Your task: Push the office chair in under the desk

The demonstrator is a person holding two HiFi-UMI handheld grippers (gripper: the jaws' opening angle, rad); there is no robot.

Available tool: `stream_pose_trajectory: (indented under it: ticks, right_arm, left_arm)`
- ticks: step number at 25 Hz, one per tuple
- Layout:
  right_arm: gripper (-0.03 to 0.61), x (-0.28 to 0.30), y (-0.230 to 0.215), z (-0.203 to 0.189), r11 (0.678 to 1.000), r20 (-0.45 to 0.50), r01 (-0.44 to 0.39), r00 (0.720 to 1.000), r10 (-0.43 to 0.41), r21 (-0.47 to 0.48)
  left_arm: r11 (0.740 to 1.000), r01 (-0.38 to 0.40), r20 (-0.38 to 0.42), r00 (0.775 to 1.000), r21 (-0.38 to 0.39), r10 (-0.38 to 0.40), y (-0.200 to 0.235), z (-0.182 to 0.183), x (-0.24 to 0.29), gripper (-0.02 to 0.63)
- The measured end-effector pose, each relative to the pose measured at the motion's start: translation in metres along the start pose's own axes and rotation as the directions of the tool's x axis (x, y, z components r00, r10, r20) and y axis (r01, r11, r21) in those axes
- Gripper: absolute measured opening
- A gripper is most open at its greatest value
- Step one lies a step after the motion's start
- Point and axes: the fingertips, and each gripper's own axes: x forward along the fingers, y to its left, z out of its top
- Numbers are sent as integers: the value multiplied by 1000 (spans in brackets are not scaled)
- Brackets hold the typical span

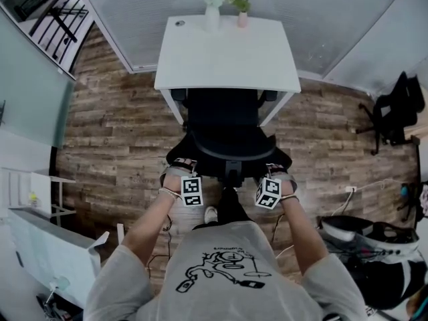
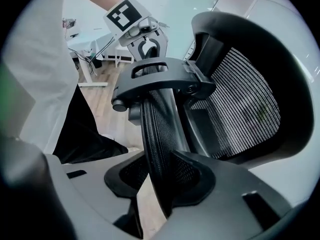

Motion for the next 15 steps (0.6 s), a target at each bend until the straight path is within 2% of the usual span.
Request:
stream_pose_trajectory:
  ticks: [15]
  right_arm:
    - [155,11,-52,-23,999,9,-40,999,40,-11]
  left_arm:
    - [999,45,31,999,-21,-44,34,23,16,118]
